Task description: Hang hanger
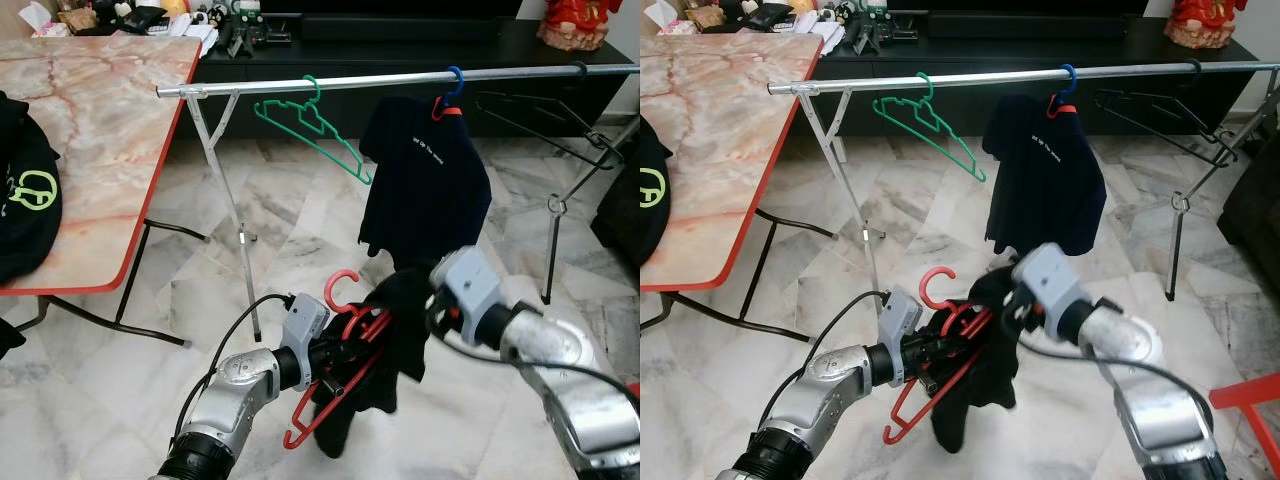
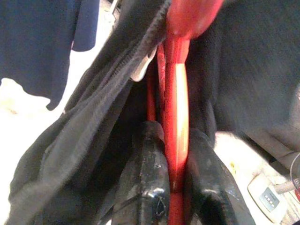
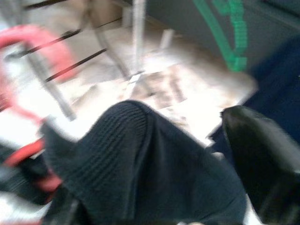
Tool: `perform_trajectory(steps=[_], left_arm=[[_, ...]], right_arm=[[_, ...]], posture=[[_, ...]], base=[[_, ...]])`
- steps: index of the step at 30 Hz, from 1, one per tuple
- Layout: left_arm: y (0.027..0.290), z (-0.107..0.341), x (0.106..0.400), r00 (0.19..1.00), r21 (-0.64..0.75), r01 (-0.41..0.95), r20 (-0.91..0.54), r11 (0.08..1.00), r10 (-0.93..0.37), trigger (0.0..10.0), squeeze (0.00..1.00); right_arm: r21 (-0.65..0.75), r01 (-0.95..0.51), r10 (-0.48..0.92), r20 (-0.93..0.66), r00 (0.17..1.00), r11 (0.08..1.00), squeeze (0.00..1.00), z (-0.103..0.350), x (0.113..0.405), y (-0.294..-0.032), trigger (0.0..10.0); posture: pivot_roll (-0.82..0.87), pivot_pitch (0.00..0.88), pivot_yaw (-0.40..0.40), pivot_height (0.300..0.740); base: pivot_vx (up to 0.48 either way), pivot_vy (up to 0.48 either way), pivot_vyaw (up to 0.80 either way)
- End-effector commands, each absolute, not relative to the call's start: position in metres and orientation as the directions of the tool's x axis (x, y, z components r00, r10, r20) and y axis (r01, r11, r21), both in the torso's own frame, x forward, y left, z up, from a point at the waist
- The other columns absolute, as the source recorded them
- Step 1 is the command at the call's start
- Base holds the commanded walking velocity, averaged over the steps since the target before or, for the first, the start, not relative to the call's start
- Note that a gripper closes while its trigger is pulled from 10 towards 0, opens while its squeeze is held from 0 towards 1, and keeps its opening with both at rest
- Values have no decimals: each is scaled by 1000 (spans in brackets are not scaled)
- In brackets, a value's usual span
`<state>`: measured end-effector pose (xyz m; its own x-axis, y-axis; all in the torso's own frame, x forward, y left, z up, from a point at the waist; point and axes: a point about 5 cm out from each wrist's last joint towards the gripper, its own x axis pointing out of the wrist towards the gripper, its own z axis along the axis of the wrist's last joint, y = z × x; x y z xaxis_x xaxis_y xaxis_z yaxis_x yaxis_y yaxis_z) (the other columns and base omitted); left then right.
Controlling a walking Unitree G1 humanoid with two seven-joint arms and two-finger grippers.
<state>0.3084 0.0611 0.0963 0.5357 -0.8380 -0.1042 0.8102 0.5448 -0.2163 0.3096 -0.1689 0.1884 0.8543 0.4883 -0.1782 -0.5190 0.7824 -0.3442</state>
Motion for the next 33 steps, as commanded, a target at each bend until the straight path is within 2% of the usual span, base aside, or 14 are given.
perform_trajectory(steps=[1, 3, 5, 13, 14, 17, 19, 21, 27, 28, 29, 30, 31, 33], left_arm=[[58, 100, 308, 525, -209, 822, -78, 529, -847, 10000, 0], [58, 100, 308, 525, -210, 823, -77, 529, -848, 10000, 0], [58, 100, 307, 524, -211, 823, -73, 527, -848, 10000, 0], [55, 101, 308, 531, -213, 821, -56, 530, -845, 10000, 0], [54, 102, 309, 537, -211, 818, -51, 534, -842, 10000, 0], [54, 104, 310, 539, -216, 817, -40, 534, -841, 10000, 0], [54, 104, 309, 539, -216, 818, -40, 534, -842, 10000, 0], [53, 103, 309, 535, -218, 819, -42, 530, -844, 10000, 0], [53, 103, 309, 537, -217, 819, -40, 531, -843, 10000, 0], [53, 103, 309, 539, -216, 817, -39, 534, -841, 10000, 0], [53, 103, 309, 540, -216, 817, -39, 535, -841, 10000, 0], [53, 103, 309, 543, -215, 815, -39, 538, -839, 10000, 0], [53, 103, 310, 546, -213, 814, -40, 541, -837, 10000, 0], [55, 103, 311, 559, -211, 805, -39, 554, -828, 10000, 0]], right_arm=[[-308, -473, 451, -144, 881, 825, 914, 195, 312, -174, 10000], [-265, -541, 522, -144, 841, 798, 929, 196, 308, -165, 10000], [-283, -644, 615, -195, 764, 711, 922, 191, 297, -149, 10000], [-191, -818, 778, -254, 575, 542, 992, 183, 268, -125, 10000], [-184, -854, 799, -300, 521, 487, 988, 177, 258, -122, 10000], [-256, -831, 746, -367, 556, 493, 984, 168, 259, -128, 10000], [-301, -673, 608, -288, 740, 676, 969, 176, 283, -147, 10000], [-315, -544, 490, -237, 839, 778, 961, 186, 299, -162, 10000], [-311, -537, 483, -237, 843, 784, 961, 189, 300, -162, 10000], [-311, -545, 482, -260, 837, 779, 843, 186, 299, -161, 10000], [-312, -548, 482, -267, 835, 776, 843, 185, 298, -160, 10000], [-321, -556, 480, -288, 829, 767, 169, 182, 297, -160, 10000], [-340, -567, 478, -313, 821, 750, 0, 178, 295, -159, 10000], [-350, -619, 493, -388, 779, 703, 0, 168, 286, -157, 10000]], posture=[[-116, 205, -44, 740], [-115, 206, -44, 740], [-115, 206, -44, 740], [-120, 205, -48, 740], [-124, 205, -51, 740], [-123, 207, -54, 740], [-125, 207, -55, 740], [-125, 207, -55, 740], [-127, 205, -60, 740], [-127, 205, -60, 740], [-127, 205, -60, 740], [-127, 205, -60, 740], [-127, 205, -60, 740], [-128, 206, -61, 740]], base=[[0, 0, 0], [0, 0, 0], [0, 0, 0], [0, 0, 0], [0, 0, 0], [0, 0, 0], [0, 0, 0], [0, 0, 0], [0, 0, 0], [0, 0, 0], [0, 0, 0], [0, 0, 0], [0, 0, 0], [0, 0, 0]])
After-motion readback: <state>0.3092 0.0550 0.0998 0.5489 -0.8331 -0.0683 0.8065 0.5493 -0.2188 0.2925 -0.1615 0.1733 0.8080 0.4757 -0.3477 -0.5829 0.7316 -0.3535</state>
